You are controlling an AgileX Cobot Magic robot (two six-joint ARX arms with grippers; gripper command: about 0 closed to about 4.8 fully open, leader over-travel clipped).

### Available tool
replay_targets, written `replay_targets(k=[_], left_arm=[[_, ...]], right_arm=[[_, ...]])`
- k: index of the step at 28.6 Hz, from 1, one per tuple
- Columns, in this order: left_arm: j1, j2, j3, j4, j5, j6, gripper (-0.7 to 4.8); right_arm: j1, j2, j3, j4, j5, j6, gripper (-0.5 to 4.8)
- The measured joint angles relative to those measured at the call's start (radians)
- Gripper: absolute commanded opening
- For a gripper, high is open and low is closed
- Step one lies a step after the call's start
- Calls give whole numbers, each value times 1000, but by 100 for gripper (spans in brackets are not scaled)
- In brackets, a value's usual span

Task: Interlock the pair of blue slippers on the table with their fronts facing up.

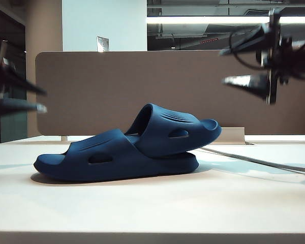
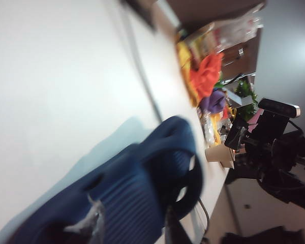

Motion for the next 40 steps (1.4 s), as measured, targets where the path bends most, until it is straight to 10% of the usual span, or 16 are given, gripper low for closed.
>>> replay_targets(k=[19,40], left_arm=[[3,-701,5,237,-126,-250,151],[3,-1160,2,28,-381,-254,42]], right_arm=[[0,-554,-3,-2,71,108,306],[-45,-1131,-62,-1123,499,-536,260]])
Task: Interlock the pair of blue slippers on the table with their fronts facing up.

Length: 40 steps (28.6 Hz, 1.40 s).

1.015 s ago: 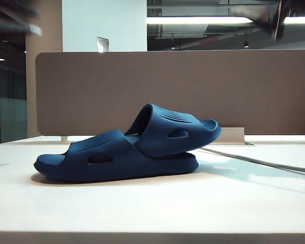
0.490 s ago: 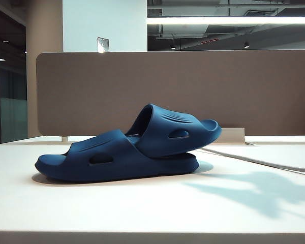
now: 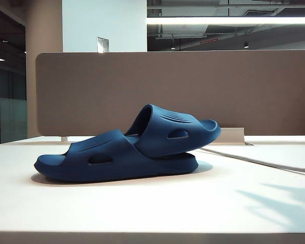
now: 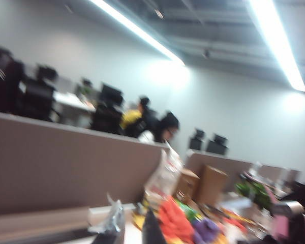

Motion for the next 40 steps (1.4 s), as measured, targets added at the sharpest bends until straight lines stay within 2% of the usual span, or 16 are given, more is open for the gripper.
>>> replay_targets(k=[3,5,8,10,12,15,18,20,22,23,24,28,33,40], left_arm=[[-2,-80,2,-60,-37,50,21],[-22,-115,6,-125,-74,95,19],[-66,-163,2,-322,-145,213,19],[-89,-202,-3,-478,-201,314,19],[-108,-234,-3,-569,-253,394,19],[-155,-279,-2,-662,-322,486,18],[-221,-320,-10,-716,-395,554,17],[-241,-346,-24,-734,-426,566,17],[-241,-399,-82,-737,-455,570,15],[-241,-418,-110,-740,-472,570,-8],[-241,-437,-145,-744,-489,573,-6],[-241,-492,-274,-751,-495,604,-6],[-241,-491,-342,-743,-496,607,-6],[-241,-491,-446,-727,-515,600,-5]], right_arm=[[0,-58,-3,-36,22,-19,252],[0,-97,-2,-43,68,-22,215],[0,-148,0,-55,131,-26,209],[0,-183,-1,-70,142,-26,204],[0,-208,0,-82,143,-31,197],[0,-229,-1,-127,143,-66,197],[0,-279,-24,-195,182,-104,165],[0,-332,-40,-201,222,-121,134],[0,-422,-71,-199,279,-133,133],[0,-458,-89,-200,298,-133,114],[0,-502,-110,-201,311,-133,101],[0,-578,-148,-232,313,-138,94],[0,-575,-173,-278,314,-164,94],[0,-574,-316,-277,317,-159,94]])
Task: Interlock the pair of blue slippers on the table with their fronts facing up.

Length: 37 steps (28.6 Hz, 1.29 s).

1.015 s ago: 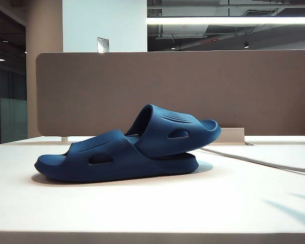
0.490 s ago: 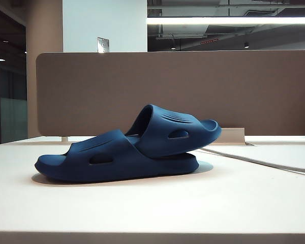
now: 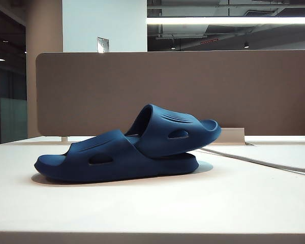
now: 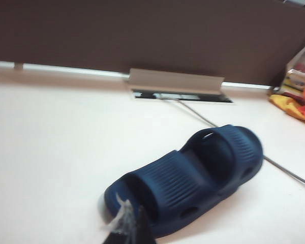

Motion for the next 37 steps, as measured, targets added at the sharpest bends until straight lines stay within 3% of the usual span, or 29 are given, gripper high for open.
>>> replay_targets(k=[5,9,13,20,21,22,25,30,37], left_arm=[[-37,0,-46,72,-53,-185,-6],[-45,-1,-111,80,-124,-219,-6],[-59,0,-200,77,-138,-238,-6],[-59,-1,-328,328,-138,-233,-6],[-59,-1,-349,360,-138,-220,-6],[-59,0,-359,367,-138,-206,-6],[-59,0,-401,413,-138,-159,-6],[-59,-1,-436,465,-161,-79,-6],[-59,0,-454,473,-209,-14,-6]], right_arm=[[0,0,-67,0,0,11,94],[0,0,-119,68,6,49,93],[0,0,-191,244,6,67,80],[0,0,-368,465,6,98,78],[0,0,-412,504,6,98,63],[0,0,-431,521,6,99,-3],[0,0,-501,601,7,100,-8],[0,0,-508,628,33,89,-8],[0,-1,-512,588,180,10,-8]])
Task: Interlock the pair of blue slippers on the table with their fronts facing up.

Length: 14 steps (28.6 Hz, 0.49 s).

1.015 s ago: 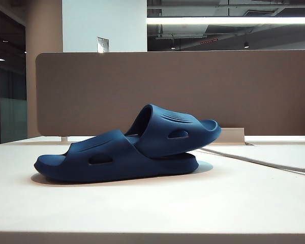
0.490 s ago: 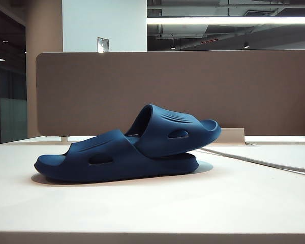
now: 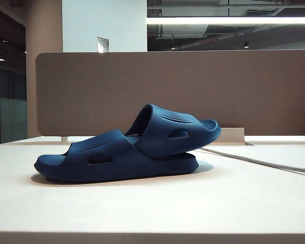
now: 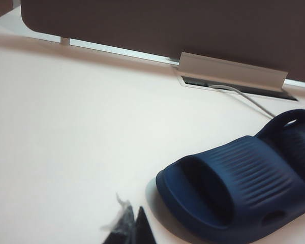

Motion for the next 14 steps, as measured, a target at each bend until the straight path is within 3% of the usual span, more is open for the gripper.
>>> replay_targets(k=[8,14], left_arm=[[0,0,0,-7,0,44,-6],[0,0,2,-92,-19,47,-6]], right_arm=[[0,0,-6,-126,22,-88,-8],[0,0,-6,-161,23,-107,-8]])
